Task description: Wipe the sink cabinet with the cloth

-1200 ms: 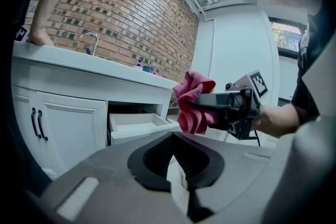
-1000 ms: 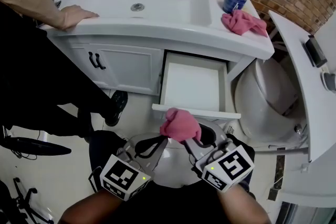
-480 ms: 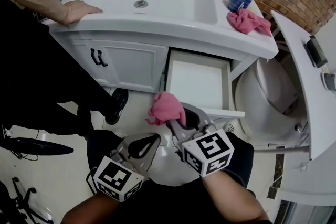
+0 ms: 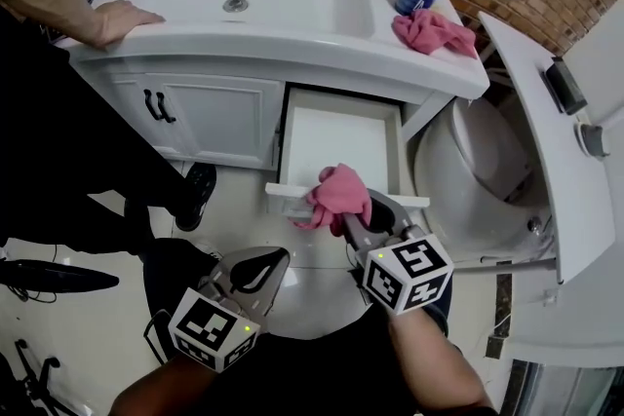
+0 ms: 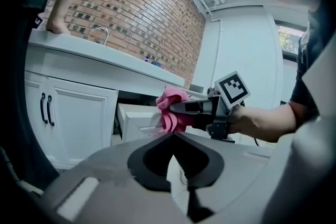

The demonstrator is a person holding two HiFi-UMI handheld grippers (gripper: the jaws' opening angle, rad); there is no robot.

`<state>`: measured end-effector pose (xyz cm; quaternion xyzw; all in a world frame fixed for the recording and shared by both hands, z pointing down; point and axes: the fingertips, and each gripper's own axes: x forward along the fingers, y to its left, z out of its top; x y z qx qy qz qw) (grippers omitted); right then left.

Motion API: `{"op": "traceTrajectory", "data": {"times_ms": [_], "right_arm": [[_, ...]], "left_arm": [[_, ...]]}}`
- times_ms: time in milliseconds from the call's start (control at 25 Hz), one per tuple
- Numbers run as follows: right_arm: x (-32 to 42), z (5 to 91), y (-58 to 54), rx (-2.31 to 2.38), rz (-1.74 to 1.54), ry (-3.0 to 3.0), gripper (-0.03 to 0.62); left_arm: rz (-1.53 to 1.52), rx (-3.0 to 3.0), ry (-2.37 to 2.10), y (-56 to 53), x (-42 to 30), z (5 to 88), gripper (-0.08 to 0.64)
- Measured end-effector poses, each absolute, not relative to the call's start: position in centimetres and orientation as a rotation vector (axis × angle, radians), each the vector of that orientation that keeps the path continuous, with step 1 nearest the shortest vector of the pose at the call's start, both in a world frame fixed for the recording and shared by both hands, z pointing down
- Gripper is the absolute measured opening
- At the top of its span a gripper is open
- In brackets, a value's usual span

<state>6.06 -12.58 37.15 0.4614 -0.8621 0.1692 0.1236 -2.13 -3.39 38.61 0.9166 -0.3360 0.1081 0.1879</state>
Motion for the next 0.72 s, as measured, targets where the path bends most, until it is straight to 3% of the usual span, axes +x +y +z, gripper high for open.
{"op": "traceTrajectory", "data": {"times_ms": [720], "right_arm": [[21.2,37.9,-11.2,1.663,0.555,-2.347,0.080]], "left_arm": [[0.339,2.619,-0.895,-2.9,2.4,38.2,0.006]]}}
